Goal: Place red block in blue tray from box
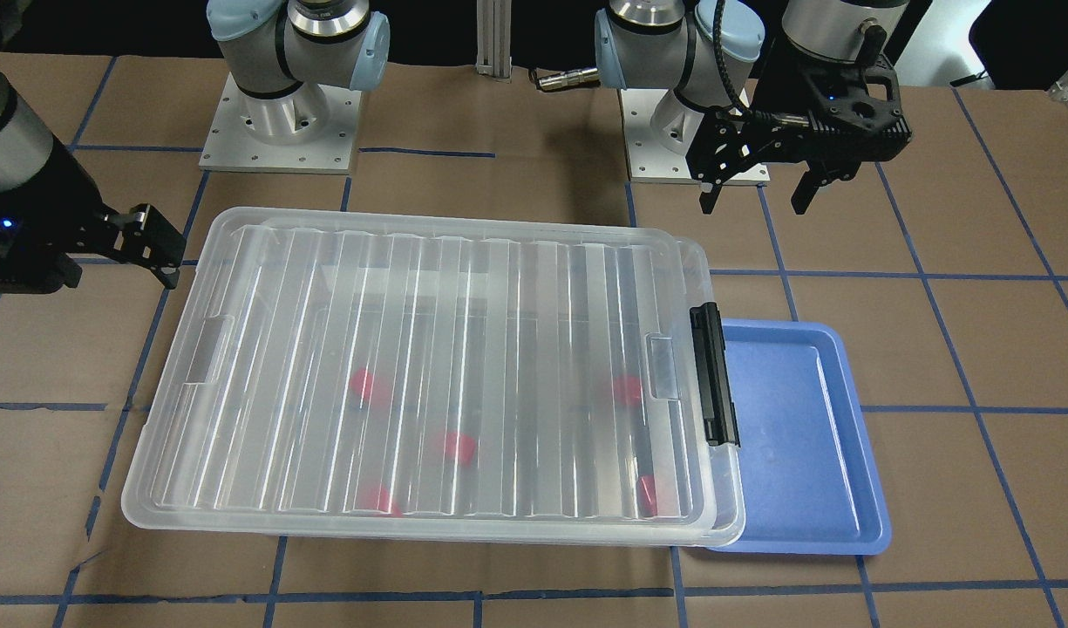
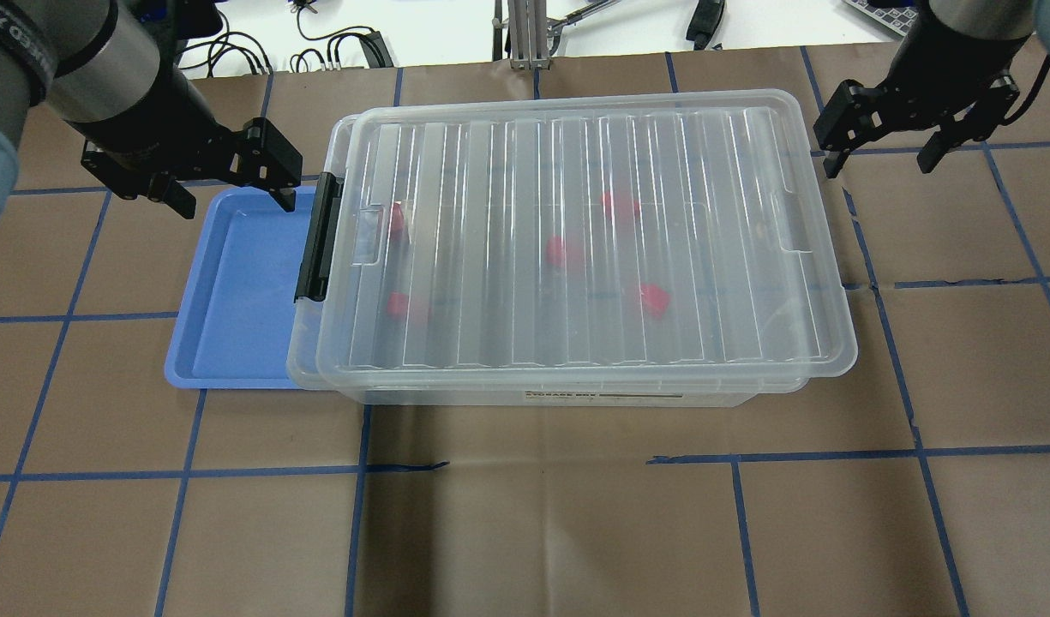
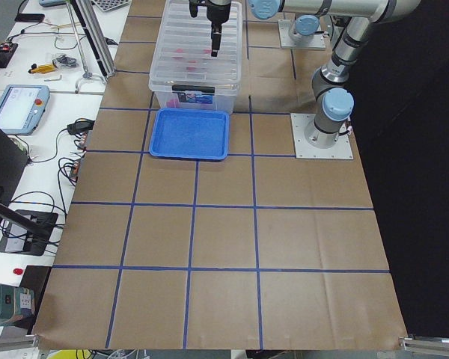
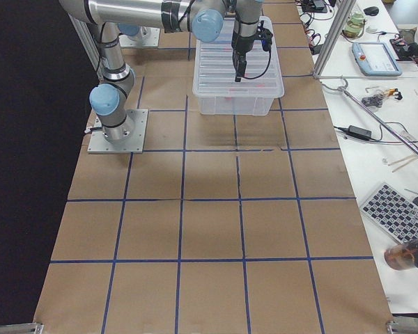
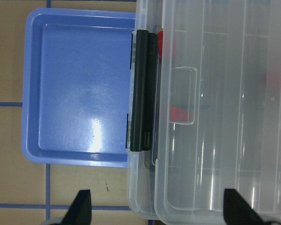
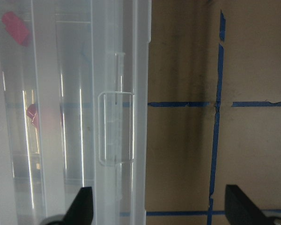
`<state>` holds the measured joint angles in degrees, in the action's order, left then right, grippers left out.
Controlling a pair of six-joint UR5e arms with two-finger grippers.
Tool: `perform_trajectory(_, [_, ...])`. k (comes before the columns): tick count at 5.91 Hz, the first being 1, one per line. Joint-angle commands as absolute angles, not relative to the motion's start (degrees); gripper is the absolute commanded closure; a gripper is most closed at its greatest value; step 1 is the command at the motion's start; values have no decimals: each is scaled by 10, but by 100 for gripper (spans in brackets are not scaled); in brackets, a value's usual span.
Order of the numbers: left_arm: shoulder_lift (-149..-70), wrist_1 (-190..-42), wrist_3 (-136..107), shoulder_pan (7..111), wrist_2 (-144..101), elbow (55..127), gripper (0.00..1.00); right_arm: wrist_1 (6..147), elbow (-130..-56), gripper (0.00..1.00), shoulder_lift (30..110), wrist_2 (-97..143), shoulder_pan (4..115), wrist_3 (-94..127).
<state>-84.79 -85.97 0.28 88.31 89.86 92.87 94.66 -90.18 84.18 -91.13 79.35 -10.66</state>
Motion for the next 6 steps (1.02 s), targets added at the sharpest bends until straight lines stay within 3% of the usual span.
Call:
perform_trajectory(1, [-849, -860, 3, 883, 898, 929, 2, 1000, -966, 0, 838, -907, 790, -106])
perform_trajectory(6, [-848, -860, 3, 882, 898, 928, 2, 1012, -991, 0, 816, -923, 786, -108])
